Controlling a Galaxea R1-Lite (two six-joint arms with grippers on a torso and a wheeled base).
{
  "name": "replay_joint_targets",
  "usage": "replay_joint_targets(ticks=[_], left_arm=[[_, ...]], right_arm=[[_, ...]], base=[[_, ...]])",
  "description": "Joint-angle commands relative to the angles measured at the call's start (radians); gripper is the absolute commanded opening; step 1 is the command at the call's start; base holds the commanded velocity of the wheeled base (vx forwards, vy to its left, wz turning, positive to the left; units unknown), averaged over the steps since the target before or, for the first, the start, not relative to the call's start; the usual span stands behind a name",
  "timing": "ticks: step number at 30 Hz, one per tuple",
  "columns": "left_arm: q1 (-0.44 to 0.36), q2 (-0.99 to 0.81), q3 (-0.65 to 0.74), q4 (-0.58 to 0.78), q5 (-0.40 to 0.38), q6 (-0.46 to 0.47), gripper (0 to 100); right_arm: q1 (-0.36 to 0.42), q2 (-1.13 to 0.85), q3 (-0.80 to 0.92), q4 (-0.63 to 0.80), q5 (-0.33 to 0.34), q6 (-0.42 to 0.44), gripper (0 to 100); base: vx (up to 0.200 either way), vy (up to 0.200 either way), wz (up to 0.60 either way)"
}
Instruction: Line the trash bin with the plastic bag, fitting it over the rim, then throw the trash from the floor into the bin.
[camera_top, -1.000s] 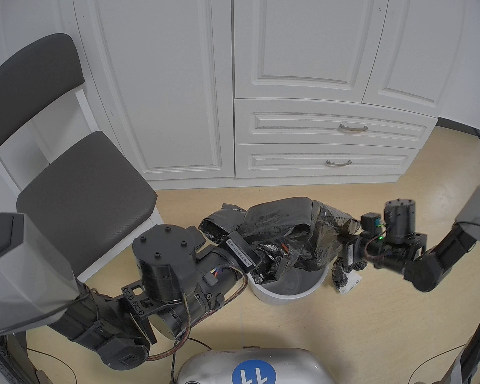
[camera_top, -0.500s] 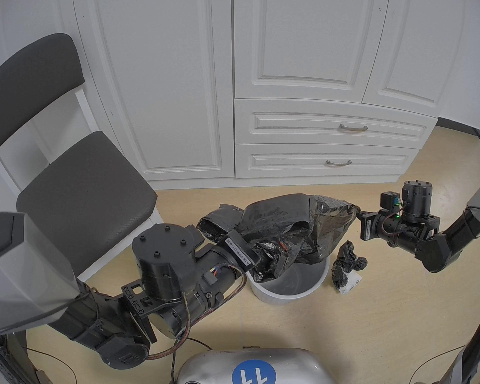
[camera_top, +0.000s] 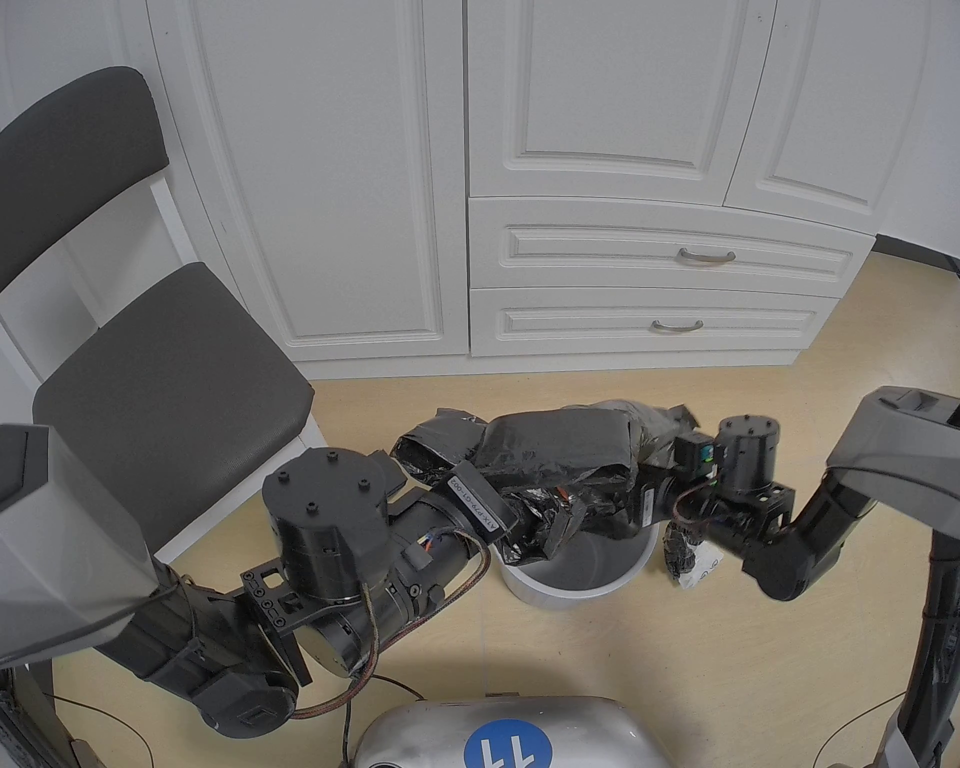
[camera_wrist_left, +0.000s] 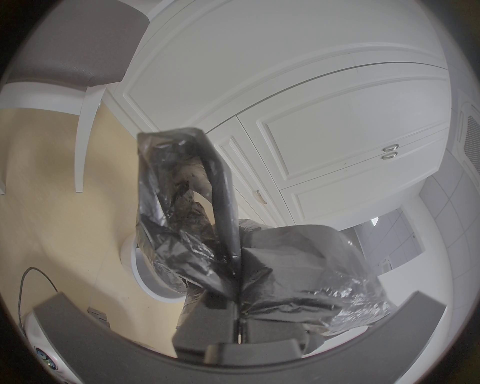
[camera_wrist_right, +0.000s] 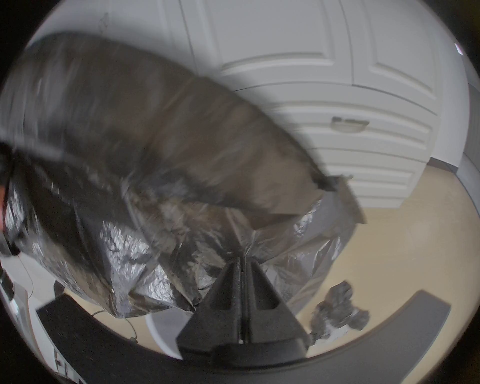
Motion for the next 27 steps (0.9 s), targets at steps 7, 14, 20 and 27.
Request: replay_joint_targets(ticks=[7,14,20,27], left_arm=[[0.004,-0.002,0.005,0.001,0.000,0.014,0],[0.004,0.002,0.009,0.001,0.000,0.048,0],[0.004,0.006,0.007,0.001,0.000,0.049,0],[0.003,0.045,-0.037,0.000,-0.014,0.051,0]], right_arm=[[0.133,0.207,-0.046,-0.056,0.000,0.104,0],[0.177,0.271,-0.108,-0.053,0.002,0.237,0],[0.182,0.277,-0.119,-0.050,0.005,0.267,0],[0.107,0.196,-0.093,-0.021,0.005,0.257,0]], base=[[0.000,0.000,0.00],[0.000,0.000,0.00],[0.000,0.000,0.00],[0.000,0.000,0.00]])
